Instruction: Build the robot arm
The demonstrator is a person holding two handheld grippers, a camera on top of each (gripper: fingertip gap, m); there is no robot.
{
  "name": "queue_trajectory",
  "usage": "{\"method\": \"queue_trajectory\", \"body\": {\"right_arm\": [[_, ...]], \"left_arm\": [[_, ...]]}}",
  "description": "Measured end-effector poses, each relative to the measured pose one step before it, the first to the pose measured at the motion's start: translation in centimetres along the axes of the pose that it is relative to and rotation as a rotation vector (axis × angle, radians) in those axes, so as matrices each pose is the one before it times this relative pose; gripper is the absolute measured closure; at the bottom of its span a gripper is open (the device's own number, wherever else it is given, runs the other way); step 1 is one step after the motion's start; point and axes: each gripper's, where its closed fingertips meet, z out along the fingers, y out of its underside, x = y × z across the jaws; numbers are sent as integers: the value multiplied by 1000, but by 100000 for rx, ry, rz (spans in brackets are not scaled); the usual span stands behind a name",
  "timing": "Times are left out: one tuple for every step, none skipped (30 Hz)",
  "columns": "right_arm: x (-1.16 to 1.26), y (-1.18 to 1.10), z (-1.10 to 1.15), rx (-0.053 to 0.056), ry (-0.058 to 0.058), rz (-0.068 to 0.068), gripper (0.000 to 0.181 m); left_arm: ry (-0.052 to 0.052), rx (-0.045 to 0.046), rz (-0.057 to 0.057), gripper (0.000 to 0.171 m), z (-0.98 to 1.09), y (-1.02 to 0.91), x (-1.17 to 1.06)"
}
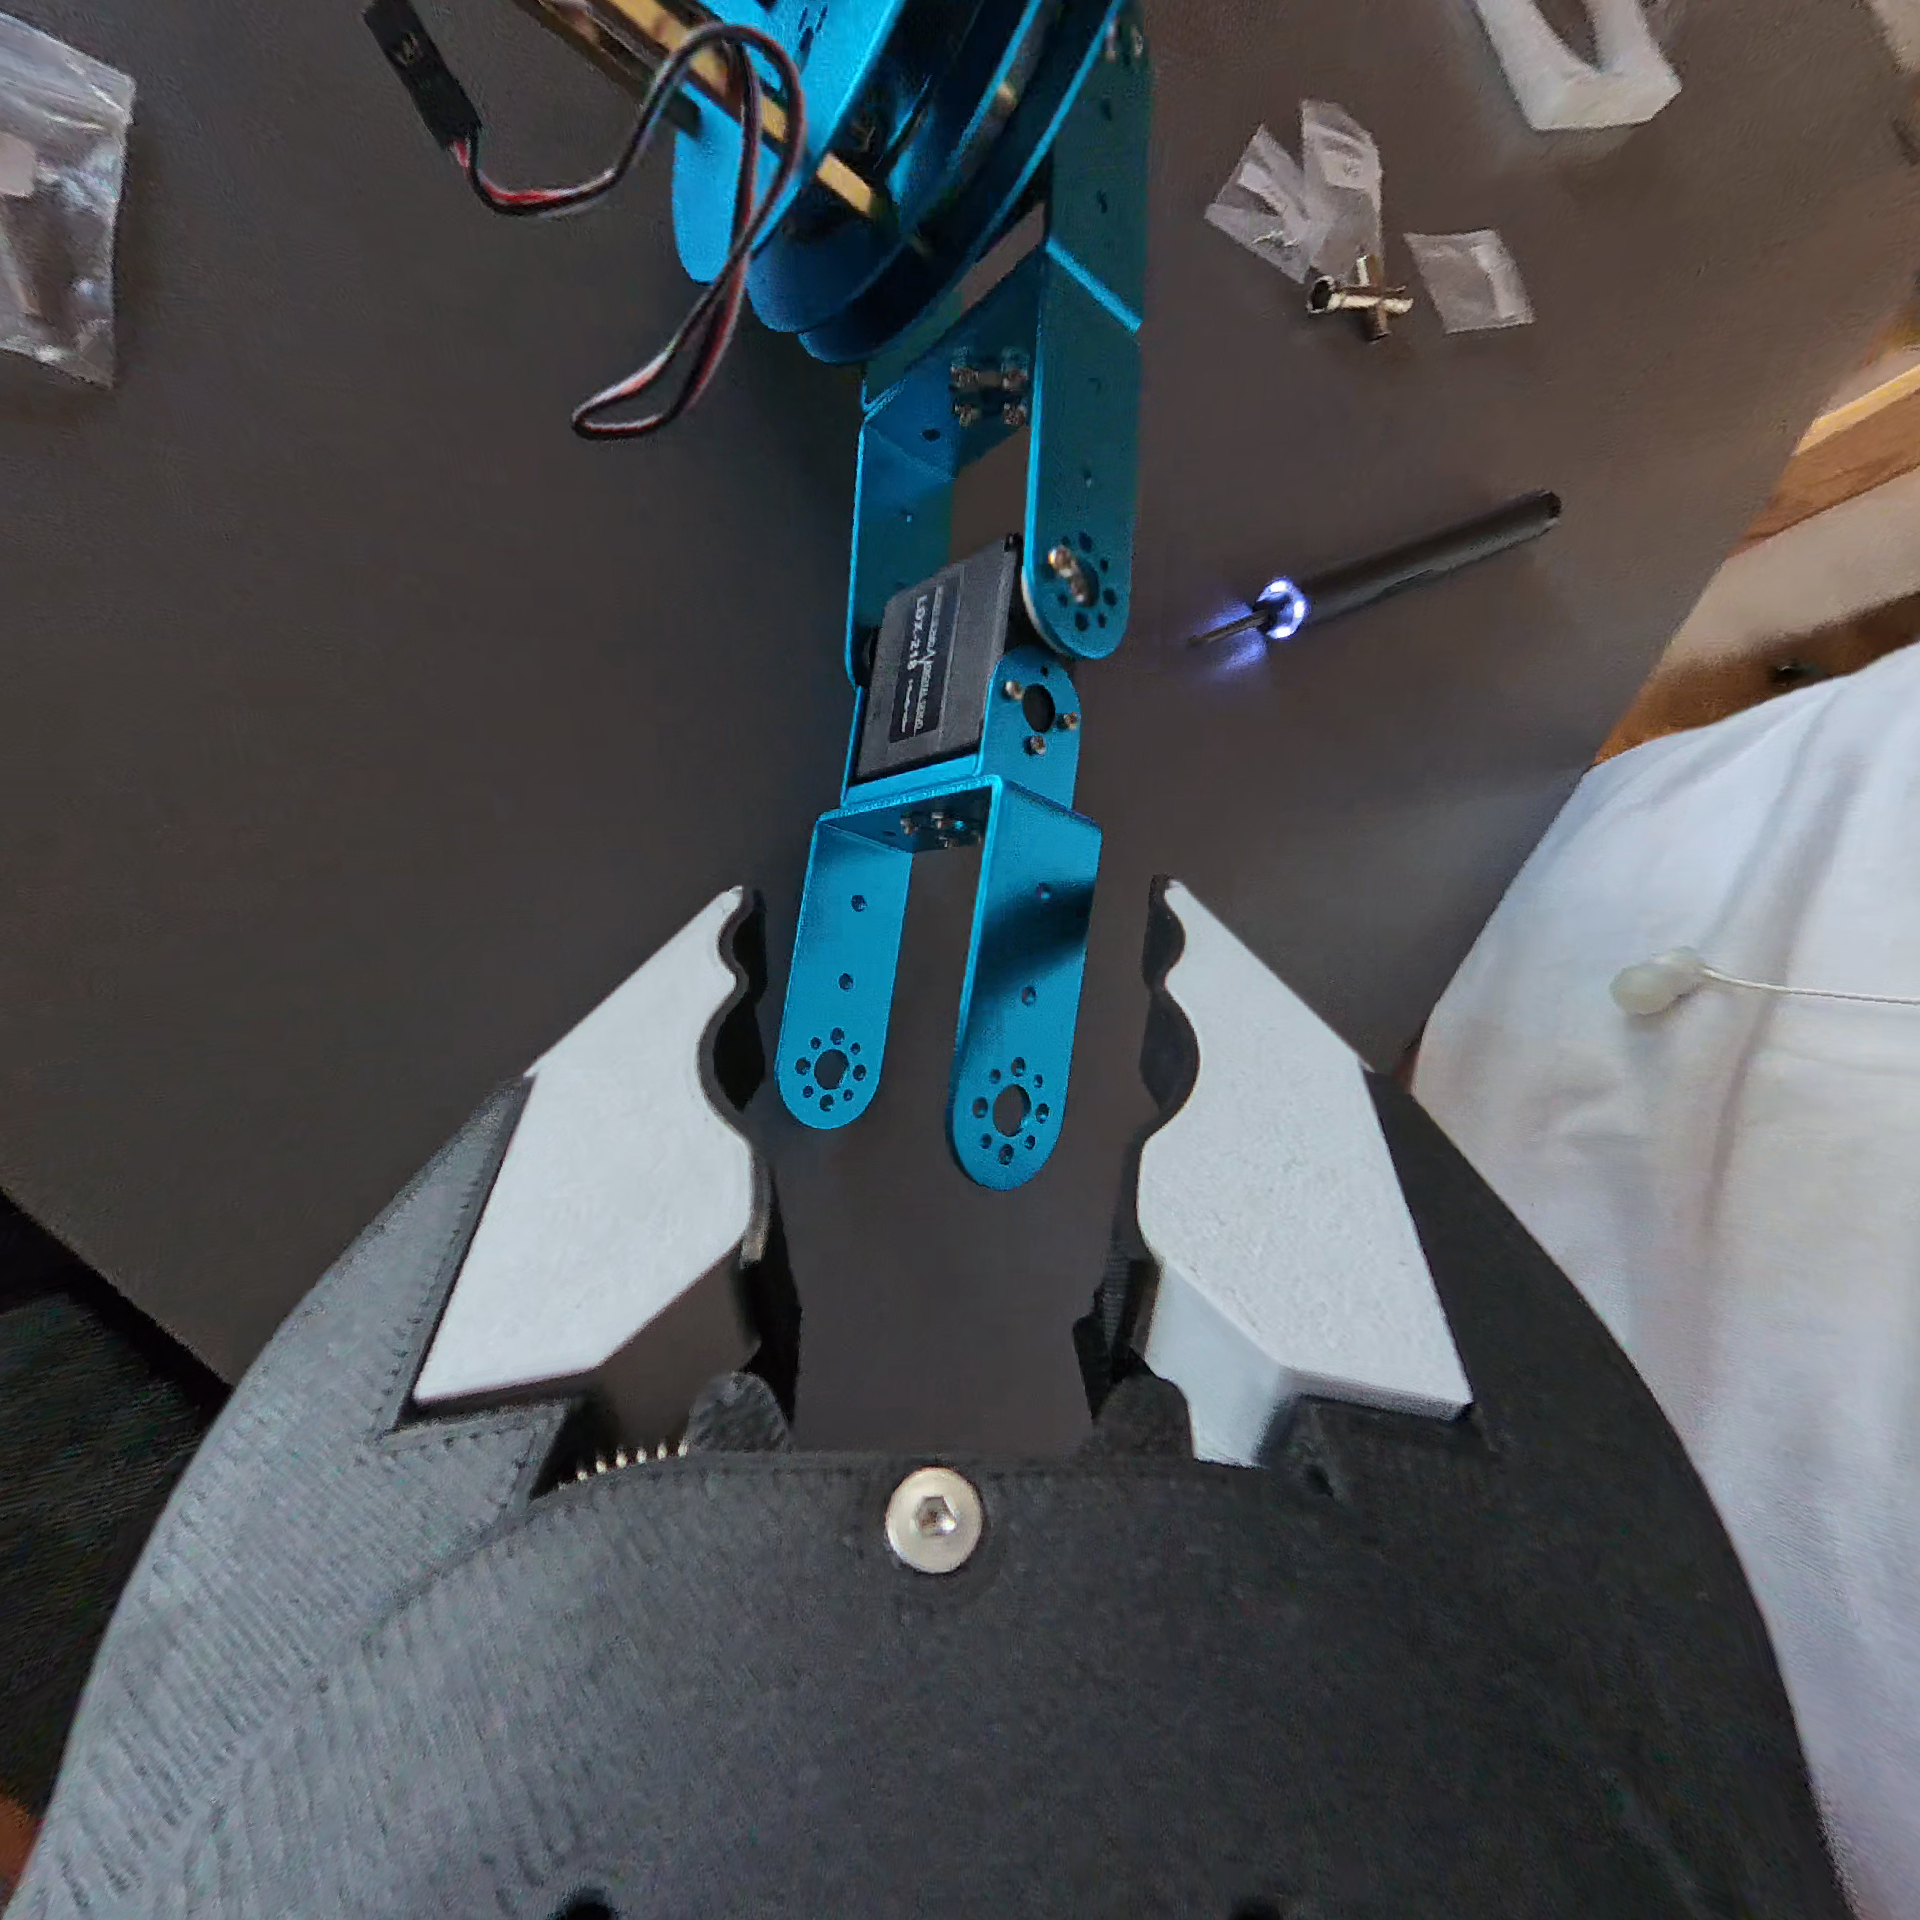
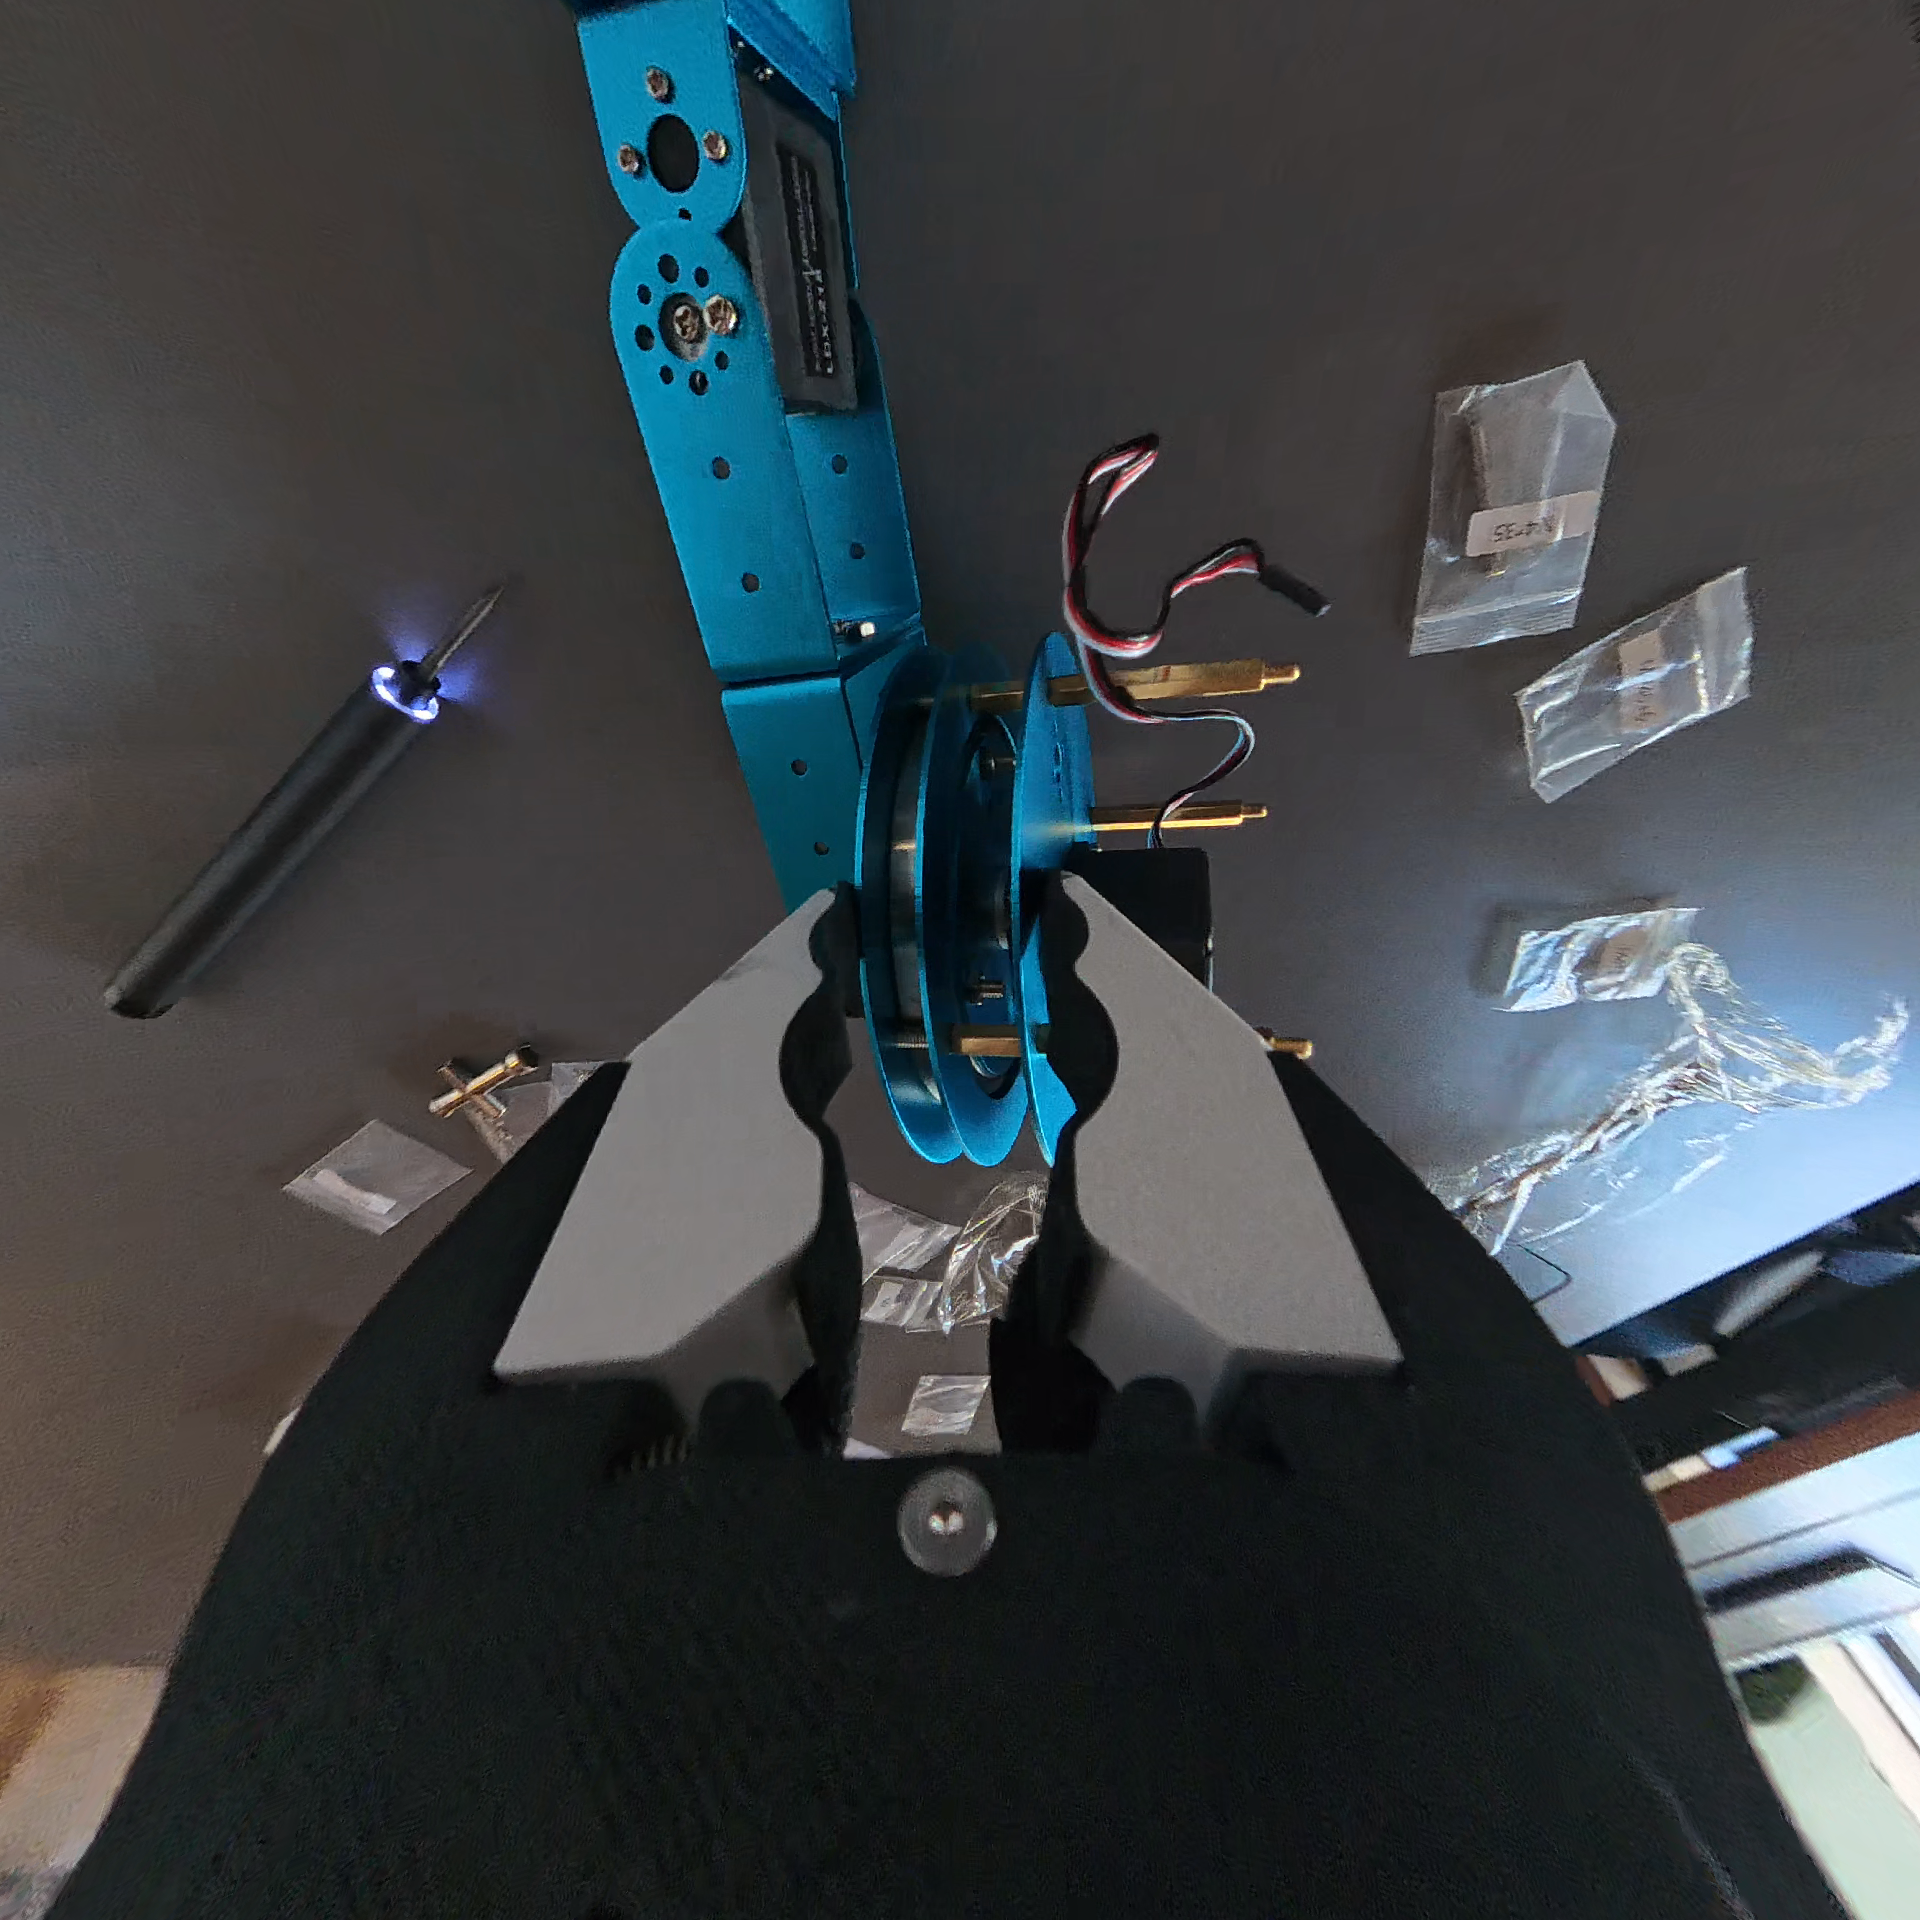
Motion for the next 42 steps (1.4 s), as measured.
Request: {"method": "queue_trajectory", "body": {"right_arm": [[324, -85, -17, -926, -3008, 940, 146], [284, -91, -4, -1168, -2973, 900, 146], [254, -87, 6, -1499, -2583, 339, 146], [234, -61, -10, -1372, -2498, 417, 146], [205, -58, -2, -1333, -2324, 472, 146], [188, -66, -10, -1140, -1851, -301, 147], [142, -36, 1, -871, -1815, -81, 147], [128, -33, -4, -541, -1571, 189, 147], [139, -57, 1, -18, -1500, 454, 147], [128, -40, -8, 414, -1533, 954, 147], [124, -45, -4, 509, -1386, 1087, 147], [81, -20, -6, 159, -1056, 694, 147], [70, -13, 8, -126, -818, 534, 147], [91, -17, -1, -165, -372, 609, 147], [38, -10, 4, -161, -122, 825, 147], [-8, 14, -4, 157, 409, 140, 147], [-46, 7, 7, 548, 667, -231, 147], [-39, 12, 2, 904, 630, -16, 147], [-38, -2, 3, 1121, 505, 92, 147], [4, -30, -1, 1309, 334, 452, 147], [33, -21, -3, 1230, -109, 1347, 147], [43, -24, 0, 920, -437, 1482, 147], [64, -40, -7, 538, -320, 790, 147], [54, -33, -2, 198, -157, 205, 147], [10, 6, -6, -92, 20, -201, 147], [-6, -17, -3, -42, 421, -1004, 147], [4, -2, 0, -8, 412, -1078, 147], [8, 4, -5, 65, 154, -649, 147], [4, -2, -10, -42, -113, -603, 147], [-8, 11, 8, -139, -262, -256, 147], [-5, -2, -7, -224, -493, -138, 147], [-15, 3, -2, -532, -603, -225, 147], [-6, 11, -2, -548, -545, -332, 147], [-7, -2, -7, -397, -444, -461, 146], [-11, 11, -27, -227, -347, -648, 146], [-11, -9, -36, 40, -320, -684, 146], [-9, 0, -49, 153, -346, -537, 146], [-8, -23, -62, 277, -237, -297, 147], [11, -28, -90, 449, 1, -18, 147], [62, -31, -117, 407, 506, -320, 146], [44, -54, -137, 659, 784, -434, 145], [19, -20, -161, 650, 783, -488, 145]], "left_arm": [[-1294, 9, 569, 100, 12, 124, -57], [-1099, 227, 305, 104, -20, 58, -93], [-1556, 691, 850, 107, -44, -22, -185], [-602, 601, 1277, 110, -58, -17, -78], [19, -43, 626, 114, -57, 77, -45], [-371, -231, -33, 116, -44, 86, -204], [-464, 173, -194, 116, -64, 32, -270], [487, 628, 80, 118, -76, -12, -150], [1125, 540, -116, 119, -83, 0, -71], [1044, 220, -429, 119, -67, 40, -74], [651, 171, -235, 119, -47, 33, -88], [306, 425, -92, 119, -47, 5, -110], [762, 467, -272, 119, -14, -27, -21], [1022, 498, -399, 119, -9, -47, 32], [761, 690, -291, 118, -28, -100, -4], [87, 792, -170, 118, -42, -141, -107], [-68, 675, -75, 117, -57, -139, -143], [417, 306, 84, 117, -31, -100, -75], [-25, -100, 147, 117, 15, -49, -158], [-829, -240, 295, 117, 58, -5, -281], [-277, -975, 588, 117, 102, 108, -131], [-274, -1597, 458, 117, 122, 201, -80], [-707, -947, 369, 116, 99, 114, -133], [425, -3, 433, 116, 68, -10, 78], [1024, 420, -54, 116, 45, -67, 135], [393, 657, -593, 116, 8, -106, 10], [311, 655, -562, 117, -9, -103, -28], [506, 248, -272, 117, -11, -65, -5], [34, -224, -167, 118, 3, 3, -75], [-305, -251, -53, 118, 18, 5, -130], [-87, -231, 41, 117, 14, -5, -53], [168, -94, -9, 117, 16, -46, 14], [268, 183, -30, 117, 14, -69, 47], [525, 222, -45, 118, 17, -75, 108], [494, 198, -119, 117, 5, -56, 93], [275, 260, -245, 117, 11, -50, 47], [231, 207, -210, 116, 1, -42, 31], [185, 143, -114, 116, 5, -13, 38], [-154, 308, -107, 116, 1, -20, -9], [110, 206, -130, 116, -2, -13, 25], [265, -118, -181, 116, 6, 43, 66], [-278, 56, -103, 116, 7, 20, -7]]}}
